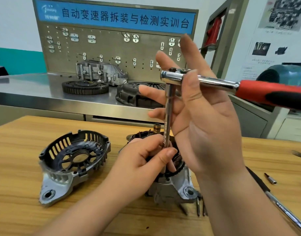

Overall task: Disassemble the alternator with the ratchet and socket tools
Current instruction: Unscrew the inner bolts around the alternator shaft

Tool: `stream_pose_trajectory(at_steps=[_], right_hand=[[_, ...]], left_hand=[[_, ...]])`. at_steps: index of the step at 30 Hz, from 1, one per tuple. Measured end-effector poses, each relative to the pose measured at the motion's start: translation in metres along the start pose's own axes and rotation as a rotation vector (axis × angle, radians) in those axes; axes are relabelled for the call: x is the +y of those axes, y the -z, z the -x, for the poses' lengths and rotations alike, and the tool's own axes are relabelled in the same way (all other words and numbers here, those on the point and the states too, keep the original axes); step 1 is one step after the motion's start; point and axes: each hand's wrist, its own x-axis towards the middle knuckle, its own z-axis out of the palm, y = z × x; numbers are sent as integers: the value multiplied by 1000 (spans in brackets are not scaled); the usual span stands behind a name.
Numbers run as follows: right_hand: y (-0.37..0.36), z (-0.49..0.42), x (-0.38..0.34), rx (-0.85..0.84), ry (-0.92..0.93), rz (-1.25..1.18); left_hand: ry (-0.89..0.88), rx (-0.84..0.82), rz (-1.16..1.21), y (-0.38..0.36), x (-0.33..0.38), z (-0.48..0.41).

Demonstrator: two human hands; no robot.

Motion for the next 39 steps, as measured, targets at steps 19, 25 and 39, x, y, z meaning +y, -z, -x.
stream_pose_trajectory(at_steps=[19, 25, 39], right_hand=[[10, -14, 3, -97, -227, 334], [10, 0, 1, 32, -222, -175], [10, -1, 2, 132, 50, 25]], left_hand=[[73, -16, -23, 0, 3, 1], [9, -64, -132, 1, 1, 2], [48, -59, -129, 0, -1, 1]])
